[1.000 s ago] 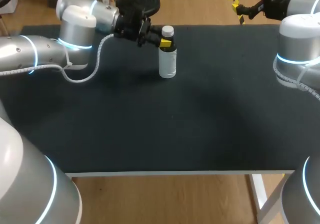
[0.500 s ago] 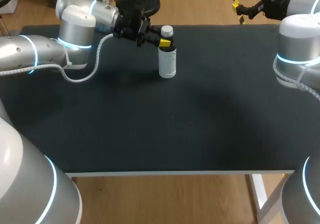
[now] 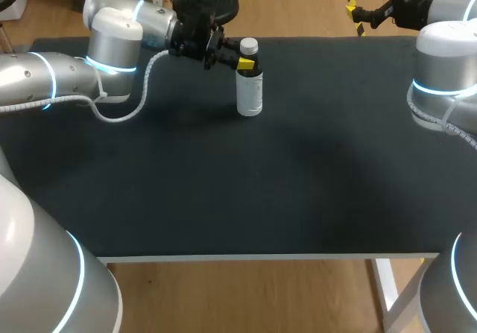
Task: Unscrew the bottle cap
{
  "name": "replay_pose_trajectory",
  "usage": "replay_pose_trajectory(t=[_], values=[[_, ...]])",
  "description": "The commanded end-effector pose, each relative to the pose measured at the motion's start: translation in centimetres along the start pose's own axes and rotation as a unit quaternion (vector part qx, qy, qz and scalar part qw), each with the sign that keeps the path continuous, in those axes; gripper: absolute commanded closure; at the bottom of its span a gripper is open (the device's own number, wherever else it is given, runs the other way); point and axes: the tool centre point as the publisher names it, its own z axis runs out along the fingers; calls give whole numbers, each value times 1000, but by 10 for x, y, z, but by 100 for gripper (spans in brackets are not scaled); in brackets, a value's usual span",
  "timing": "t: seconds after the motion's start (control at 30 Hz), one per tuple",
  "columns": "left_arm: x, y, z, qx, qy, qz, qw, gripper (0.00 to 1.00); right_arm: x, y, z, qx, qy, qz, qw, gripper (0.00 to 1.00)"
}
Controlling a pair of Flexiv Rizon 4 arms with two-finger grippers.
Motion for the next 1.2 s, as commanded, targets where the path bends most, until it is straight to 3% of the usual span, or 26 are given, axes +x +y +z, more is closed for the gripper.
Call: replay_pose_trajectory(t=[0.03,0.67,1.0,1.2], values=[[-4,3,0,2,4,0,1000,100,0,0,0,0,0,0,1000,0],[-4,3,0,2,4,0,1000,100,0,0,0,0,0,0,1000,0],[-4,3,0,2,4,0,1000,100,18,-3,21,-24,139,-2,990,0],[-4,3,0,2,4,0,1000,100,32,-10,31,11,219,-69,973,0]])
